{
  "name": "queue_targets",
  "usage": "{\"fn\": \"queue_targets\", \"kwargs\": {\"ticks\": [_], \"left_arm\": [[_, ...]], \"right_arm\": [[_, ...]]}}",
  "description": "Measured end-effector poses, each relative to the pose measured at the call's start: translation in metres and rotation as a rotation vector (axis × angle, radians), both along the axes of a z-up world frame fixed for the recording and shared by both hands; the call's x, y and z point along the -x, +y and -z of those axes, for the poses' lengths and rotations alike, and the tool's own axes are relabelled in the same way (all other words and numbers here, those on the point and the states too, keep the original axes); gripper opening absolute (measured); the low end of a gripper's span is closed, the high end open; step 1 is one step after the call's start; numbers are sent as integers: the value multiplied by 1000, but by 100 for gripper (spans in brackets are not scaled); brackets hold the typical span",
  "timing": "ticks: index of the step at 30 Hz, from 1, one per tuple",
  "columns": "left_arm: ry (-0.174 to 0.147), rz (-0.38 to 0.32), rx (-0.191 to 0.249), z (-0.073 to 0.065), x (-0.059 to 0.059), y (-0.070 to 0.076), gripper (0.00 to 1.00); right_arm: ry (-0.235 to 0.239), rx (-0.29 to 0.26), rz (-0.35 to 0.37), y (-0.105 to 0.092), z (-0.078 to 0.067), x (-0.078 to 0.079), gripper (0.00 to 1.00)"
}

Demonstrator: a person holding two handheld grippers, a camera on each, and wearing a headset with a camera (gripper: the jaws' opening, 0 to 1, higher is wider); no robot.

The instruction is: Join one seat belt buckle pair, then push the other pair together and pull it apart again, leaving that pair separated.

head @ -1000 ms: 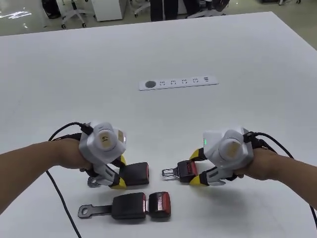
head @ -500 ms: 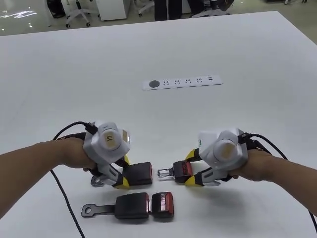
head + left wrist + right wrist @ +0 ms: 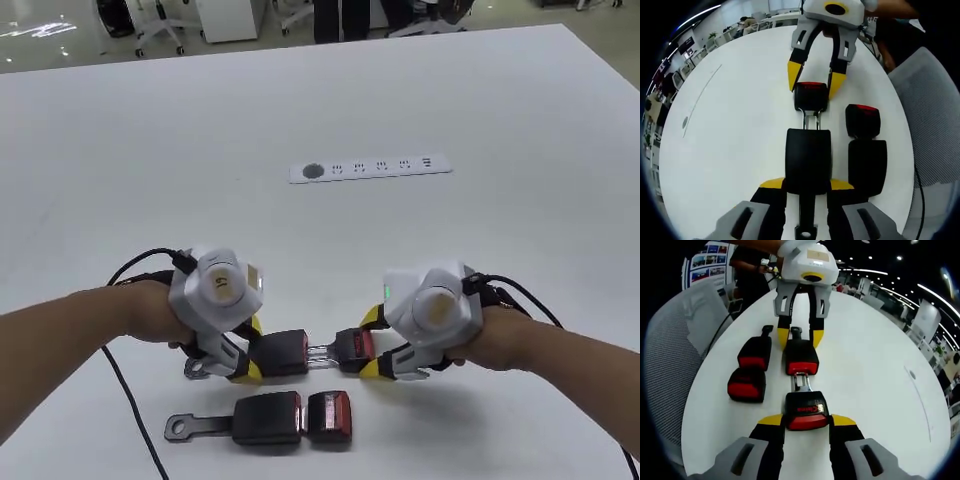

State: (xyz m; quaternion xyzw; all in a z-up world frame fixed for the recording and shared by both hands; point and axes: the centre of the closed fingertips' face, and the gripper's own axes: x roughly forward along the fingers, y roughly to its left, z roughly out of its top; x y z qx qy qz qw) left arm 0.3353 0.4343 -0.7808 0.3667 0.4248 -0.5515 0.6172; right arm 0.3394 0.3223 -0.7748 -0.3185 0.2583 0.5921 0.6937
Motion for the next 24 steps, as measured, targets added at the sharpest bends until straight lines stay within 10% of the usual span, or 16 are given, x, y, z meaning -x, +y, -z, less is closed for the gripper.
{"fn": "queue_targets", "kwargs": {"ticks": [24], "left_arm": [[-3, 14, 7, 0, 1, 0, 31]], "right_arm": [[17, -35, 21, 20, 0, 0, 28]]}}
